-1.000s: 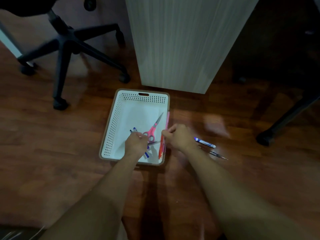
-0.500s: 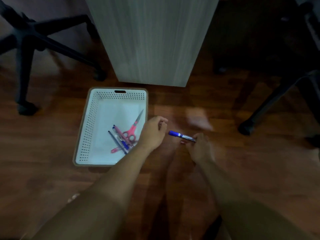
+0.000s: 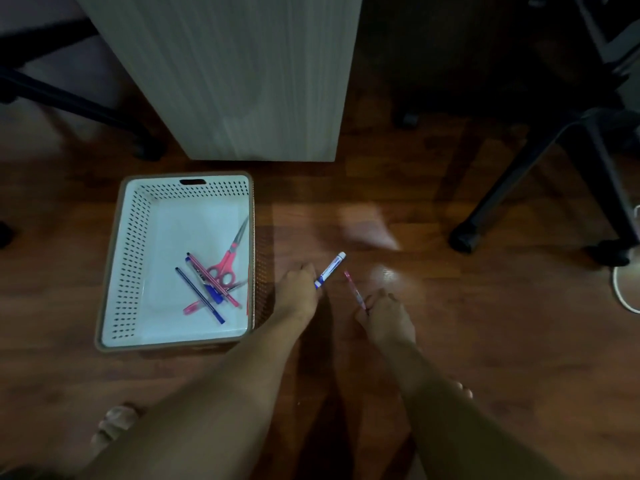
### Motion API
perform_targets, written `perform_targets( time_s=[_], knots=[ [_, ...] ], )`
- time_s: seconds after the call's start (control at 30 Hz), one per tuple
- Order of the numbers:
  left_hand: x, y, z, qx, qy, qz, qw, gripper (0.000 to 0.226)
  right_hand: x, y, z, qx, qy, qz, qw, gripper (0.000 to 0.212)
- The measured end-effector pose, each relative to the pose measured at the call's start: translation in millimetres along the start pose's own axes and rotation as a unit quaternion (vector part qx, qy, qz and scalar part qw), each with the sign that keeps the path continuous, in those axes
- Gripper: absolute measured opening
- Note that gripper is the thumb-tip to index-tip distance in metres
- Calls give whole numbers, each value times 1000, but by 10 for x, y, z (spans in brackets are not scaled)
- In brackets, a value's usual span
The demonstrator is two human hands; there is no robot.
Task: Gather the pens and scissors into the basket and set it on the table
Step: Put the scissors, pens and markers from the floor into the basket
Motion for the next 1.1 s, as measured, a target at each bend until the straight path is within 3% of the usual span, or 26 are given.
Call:
perform_targets(
  time_s=[0.17,0.4,0.53,0.63,0.77,0.93,1.1],
  knots=[
    [-83,-59,-36,-83,-82,26,993,21,51,44,-16,26,54,20,998,51],
    [-918,-31,-118,-120,-213,173,954,22,21,-15,-682,40,232,32,971,29],
    [-1416,-52,-557,-160,-176,217,947,17,-17,-157,-1293,23,323,28,946,21],
    [-1511,-137,-968,-213,-144,183,949,17,29,-272,-1641,-26,323,2,946,17],
    [-1580,-282,-1404,-260,-88,154,949,34,134,-448,-1872,-58,314,-43,947,21],
    [-1850,-432,-1678,-212,-41,249,944,32,210,-582,-2023,-102,278,-47,954,19],
    [-2040,-414,-2008,-276,8,270,922,59,275,-604,-2055,-124,255,-11,959,15]
  ],
)
Point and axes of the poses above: each hand's wrist, its own y-axis towards the middle knuckle, its own x-axis out of the palm, z = x × y, the point moved 4 cm from there along y, towards the middle knuckle, and after that the axes turned 15 degrees about z, right-handed, at the moved point
